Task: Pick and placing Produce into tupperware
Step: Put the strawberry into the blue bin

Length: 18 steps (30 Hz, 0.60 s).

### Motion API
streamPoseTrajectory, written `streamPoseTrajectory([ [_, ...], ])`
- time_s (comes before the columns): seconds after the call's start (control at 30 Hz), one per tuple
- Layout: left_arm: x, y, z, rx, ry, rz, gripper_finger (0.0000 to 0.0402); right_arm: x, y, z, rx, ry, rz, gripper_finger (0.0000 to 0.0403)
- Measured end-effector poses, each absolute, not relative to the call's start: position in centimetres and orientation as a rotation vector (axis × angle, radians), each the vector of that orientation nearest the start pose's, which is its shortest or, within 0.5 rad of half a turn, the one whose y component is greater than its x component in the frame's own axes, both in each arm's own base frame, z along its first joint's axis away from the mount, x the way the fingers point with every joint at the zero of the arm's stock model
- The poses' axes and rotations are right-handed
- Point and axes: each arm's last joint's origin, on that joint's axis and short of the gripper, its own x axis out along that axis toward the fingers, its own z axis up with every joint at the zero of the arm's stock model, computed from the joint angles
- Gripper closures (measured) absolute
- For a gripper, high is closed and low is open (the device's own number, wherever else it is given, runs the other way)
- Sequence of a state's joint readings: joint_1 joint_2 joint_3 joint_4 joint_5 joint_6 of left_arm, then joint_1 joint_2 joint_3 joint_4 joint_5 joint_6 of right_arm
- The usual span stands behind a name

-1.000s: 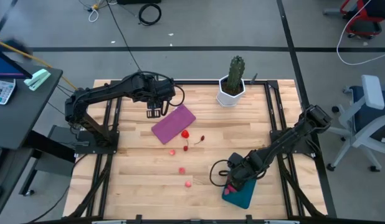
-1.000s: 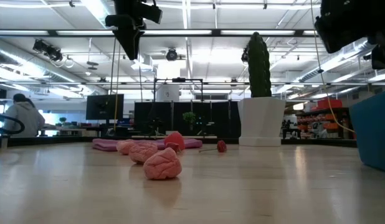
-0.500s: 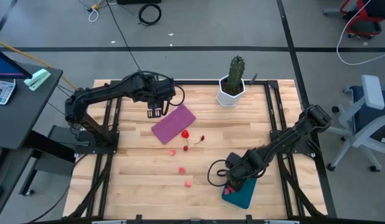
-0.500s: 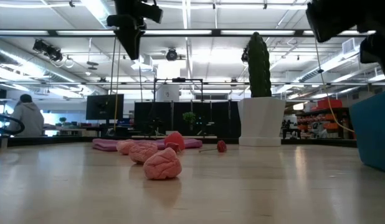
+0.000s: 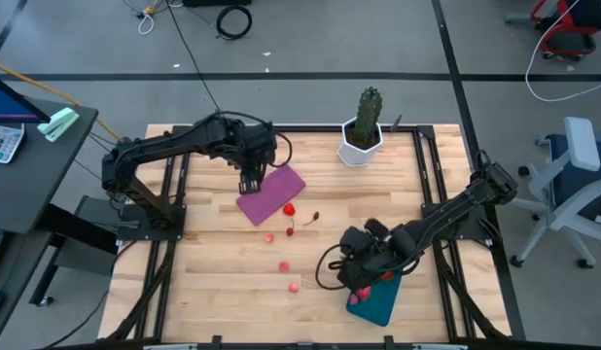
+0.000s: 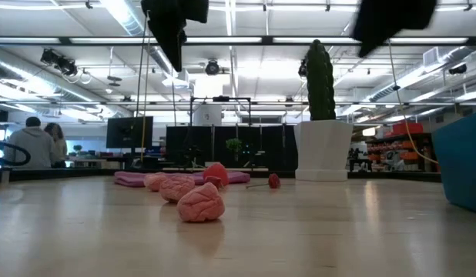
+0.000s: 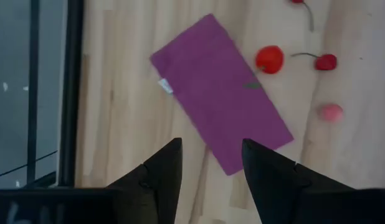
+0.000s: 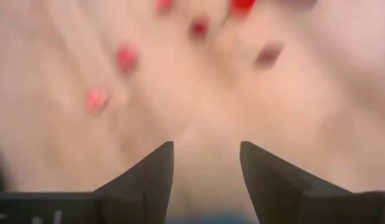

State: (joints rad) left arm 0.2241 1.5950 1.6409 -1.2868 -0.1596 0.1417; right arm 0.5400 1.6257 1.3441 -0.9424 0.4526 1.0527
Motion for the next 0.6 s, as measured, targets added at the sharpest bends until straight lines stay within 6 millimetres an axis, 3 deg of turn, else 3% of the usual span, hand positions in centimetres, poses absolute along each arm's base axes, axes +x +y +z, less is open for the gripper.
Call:
streamPoseTrajectory([
  [0.1,29.8,6.4,34.3,0.096,1.278,0.216,0.0230,28.7,14.3,27.6,0.217,0.862,-0.512,0.0210],
  [0.23,30.8,5.1,32.9,0.125,1.269,0.173,0.0230,29.5,12.6,27.9,0.152,0.817,-0.580,0.0211],
  [0.43,32.1,3.6,28.2,0.269,1.231,0.050,0.0230,30.4,10.4,27.9,0.186,0.799,-0.658,0.0211],
  [0.6,32.6,3.6,25.0,0.383,1.161,-0.006,0.0230,30.7,9.6,27.9,0.197,0.793,-0.686,0.0210],
])
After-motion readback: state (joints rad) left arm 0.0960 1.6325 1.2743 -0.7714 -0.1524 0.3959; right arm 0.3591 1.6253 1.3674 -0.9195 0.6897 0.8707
